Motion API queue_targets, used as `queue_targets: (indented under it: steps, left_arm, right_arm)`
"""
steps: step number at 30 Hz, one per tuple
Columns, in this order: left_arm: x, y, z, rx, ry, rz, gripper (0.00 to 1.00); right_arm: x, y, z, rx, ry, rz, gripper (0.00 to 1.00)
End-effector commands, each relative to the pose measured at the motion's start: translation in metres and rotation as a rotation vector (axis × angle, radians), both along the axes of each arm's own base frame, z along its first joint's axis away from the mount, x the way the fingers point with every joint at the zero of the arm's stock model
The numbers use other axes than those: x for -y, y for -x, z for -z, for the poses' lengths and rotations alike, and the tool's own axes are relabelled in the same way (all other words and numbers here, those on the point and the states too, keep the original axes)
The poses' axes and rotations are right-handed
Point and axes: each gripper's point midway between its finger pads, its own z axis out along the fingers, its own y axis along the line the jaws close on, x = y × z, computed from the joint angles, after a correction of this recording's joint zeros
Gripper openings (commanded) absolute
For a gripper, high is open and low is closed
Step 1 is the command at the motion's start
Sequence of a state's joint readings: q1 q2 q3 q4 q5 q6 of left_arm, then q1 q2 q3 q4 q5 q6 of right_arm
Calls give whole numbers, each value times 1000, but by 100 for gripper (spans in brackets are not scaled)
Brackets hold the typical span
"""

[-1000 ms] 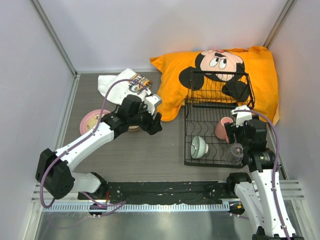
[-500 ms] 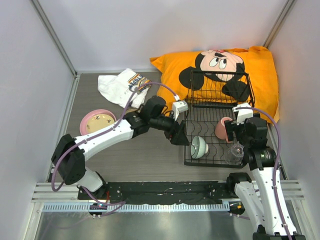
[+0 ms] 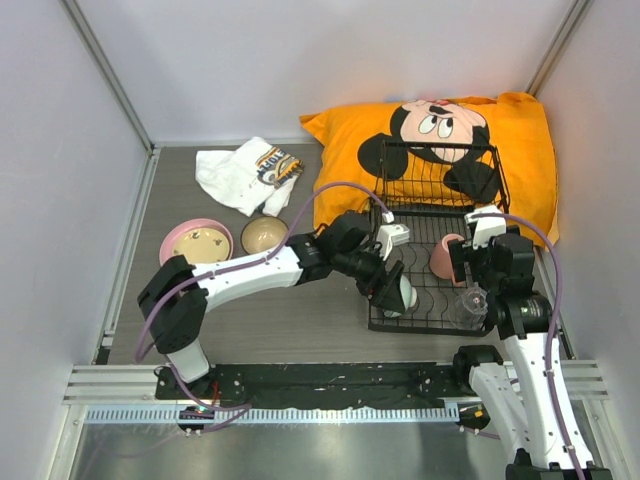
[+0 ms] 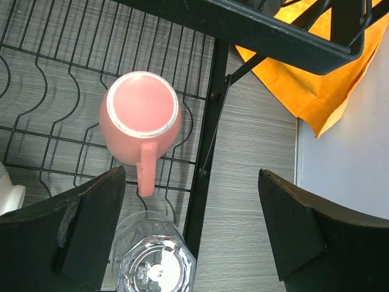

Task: Unload the mixed dishes from the dish rack
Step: Pick up the bowl from the dish rack.

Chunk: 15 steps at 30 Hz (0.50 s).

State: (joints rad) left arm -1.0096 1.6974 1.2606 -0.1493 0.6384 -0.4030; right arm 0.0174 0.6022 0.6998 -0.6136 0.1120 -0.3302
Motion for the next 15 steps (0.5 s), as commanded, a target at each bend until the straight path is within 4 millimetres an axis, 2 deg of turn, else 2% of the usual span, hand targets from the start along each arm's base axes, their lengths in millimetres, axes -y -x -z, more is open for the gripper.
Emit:
queue_targets:
  steps: [1,7,15]
  left_arm:
    - [19,-16,-13,42,51,-41,73]
    - [29,-21,6,37,21,-55,73]
    - [34,-27,23,34,-7,-81,71]
  right_arm:
    - [-1,-7,-25,85,-17,5,94]
    - [-1,-5,-31,114,-16,2,94]
    - [-2,-5,-25,90,-15,-3,94]
